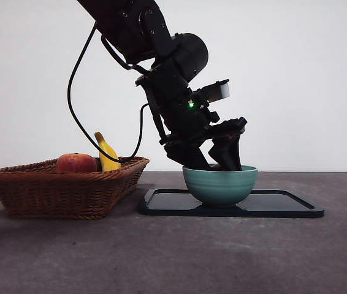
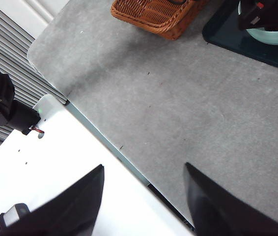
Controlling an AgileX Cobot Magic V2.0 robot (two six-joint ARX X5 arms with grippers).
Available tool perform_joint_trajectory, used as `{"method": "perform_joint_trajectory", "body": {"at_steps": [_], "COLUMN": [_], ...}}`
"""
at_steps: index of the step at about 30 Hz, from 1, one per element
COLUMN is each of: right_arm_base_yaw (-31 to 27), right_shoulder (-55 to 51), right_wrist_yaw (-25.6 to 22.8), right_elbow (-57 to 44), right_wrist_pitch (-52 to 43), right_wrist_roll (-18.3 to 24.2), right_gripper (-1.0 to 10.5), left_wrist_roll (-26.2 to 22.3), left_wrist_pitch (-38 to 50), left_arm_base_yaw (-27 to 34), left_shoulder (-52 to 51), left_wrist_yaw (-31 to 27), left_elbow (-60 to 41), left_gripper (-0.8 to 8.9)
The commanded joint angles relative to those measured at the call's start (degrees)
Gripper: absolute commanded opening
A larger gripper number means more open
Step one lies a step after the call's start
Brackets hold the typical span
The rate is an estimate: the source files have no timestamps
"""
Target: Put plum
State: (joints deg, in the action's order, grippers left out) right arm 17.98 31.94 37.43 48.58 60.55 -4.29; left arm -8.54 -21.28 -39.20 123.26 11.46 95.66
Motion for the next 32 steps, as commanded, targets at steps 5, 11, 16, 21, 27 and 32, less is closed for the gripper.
{"method": "perform_joint_trajectory", "body": {"at_steps": [5,11,16,21,27,32], "right_arm_base_yaw": [0.26,0.26,0.26,0.26,0.26,0.26], "right_shoulder": [0.13,0.13,0.13,0.13,0.13,0.13], "right_wrist_yaw": [0.11,0.09,0.09,0.09,0.13,2.19], "right_elbow": [0.37,0.37,0.37,0.37,0.37,0.37], "right_wrist_pitch": [-0.7,-0.7,-0.72,-0.76,-0.96,-0.94], "right_wrist_roll": [0.26,0.26,0.28,0.44,0.48,0.61], "right_gripper": [2.6,2.6,2.6,2.6,2.6,2.6], "left_wrist_roll": [-0.92,-0.85,-0.85,-0.72,1.14,1.14], "left_wrist_pitch": [0.13,-0.61,-0.68,-2.25,-6.29,-13.29], "left_arm_base_yaw": [-0.72,-0.5,-0.11,0.79,2.71,4.59], "left_shoulder": [1.57,0.79,-3.5,-10.19,-20.87,-29.44], "left_wrist_yaw": [-0.11,-0.07,-0.07,-0.07,-0.07,-0.07], "left_elbow": [1.68,2.45,2.45,2.45,2.45,2.45], "left_gripper": [2.06,2.07,2.08,2.08,2.09,2.09]}}
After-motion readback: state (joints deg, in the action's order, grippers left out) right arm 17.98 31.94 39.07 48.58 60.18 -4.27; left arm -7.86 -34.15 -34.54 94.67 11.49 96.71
